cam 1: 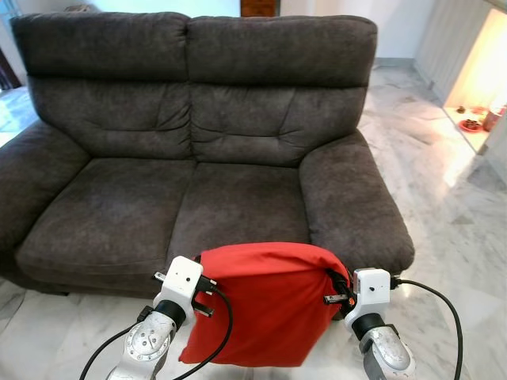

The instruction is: Move the pillow to the sofa from floor

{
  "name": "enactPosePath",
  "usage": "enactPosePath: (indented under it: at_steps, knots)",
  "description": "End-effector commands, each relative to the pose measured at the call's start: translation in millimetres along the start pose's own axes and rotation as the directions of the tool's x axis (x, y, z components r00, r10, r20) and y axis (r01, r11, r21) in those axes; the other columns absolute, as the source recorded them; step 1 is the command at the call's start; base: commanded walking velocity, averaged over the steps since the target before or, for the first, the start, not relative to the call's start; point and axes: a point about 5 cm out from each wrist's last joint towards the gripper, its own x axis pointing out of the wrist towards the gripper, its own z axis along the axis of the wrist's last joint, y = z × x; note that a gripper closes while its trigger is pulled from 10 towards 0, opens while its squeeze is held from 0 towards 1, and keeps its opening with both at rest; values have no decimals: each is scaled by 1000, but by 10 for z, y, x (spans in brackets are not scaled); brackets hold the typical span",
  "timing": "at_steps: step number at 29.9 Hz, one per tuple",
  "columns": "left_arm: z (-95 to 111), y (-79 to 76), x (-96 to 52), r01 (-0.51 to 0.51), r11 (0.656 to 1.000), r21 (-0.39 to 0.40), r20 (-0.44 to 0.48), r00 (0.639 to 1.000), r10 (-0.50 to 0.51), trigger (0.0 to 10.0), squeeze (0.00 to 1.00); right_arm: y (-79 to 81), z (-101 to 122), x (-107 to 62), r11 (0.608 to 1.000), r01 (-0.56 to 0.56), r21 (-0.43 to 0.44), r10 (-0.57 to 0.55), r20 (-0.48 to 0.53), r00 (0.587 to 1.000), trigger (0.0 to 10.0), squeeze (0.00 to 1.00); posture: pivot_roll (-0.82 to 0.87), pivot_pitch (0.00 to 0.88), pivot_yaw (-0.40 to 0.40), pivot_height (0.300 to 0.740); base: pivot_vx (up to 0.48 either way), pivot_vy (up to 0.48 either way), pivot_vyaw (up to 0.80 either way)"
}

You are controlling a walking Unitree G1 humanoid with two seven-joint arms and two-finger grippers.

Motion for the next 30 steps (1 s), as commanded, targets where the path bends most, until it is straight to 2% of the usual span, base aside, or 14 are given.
enactPosePath:
  at_steps: [1,7,8,17,21,25,30]
  knots:
    - [109,315,-48,-149,989,14,65,987,148,10000,0,-179,156,-39,997,70,-12,-68,85,994,10000,0,-3,100,27,740,0,0,0]
    - [163,343,-48,-165,986,31,94,982,161,10000,0,-120,189,-33,999,51,-19,-49,104,993,10000,0,5,103,27,740,0,0,0]
    - [197,362,-50,-183,982,35,112,978,178,10000,0,-108,236,-39,999,46,-9,-45,135,990,10000,0,4,101,26,740,0,0,0]
    - [243,399,-42,-210,977,40,132,970,203,10000,0,-151,376,-21,999,53,-12,-50,183,982,10000,0,3,103,27,740,0,0,0]
    - [344,426,-13,-230,972,54,174,960,218,10000,0,-116,475,-17,998,29,-58,-16,210,978,10000,0,9,98,28,740,241,0,0]
    - [421,438,4,-235,971,49,199,955,221,10000,0,-112,566,-24,999,33,-39,-23,252,967,10000,0,7,103,27,740,249,0,0]
    - [451,422,19,-233,972,34,210,952,221,10000,0,-102,576,-26,999,36,-26,-28,259,965,10000,0,9,103,27,740,254,0,0]
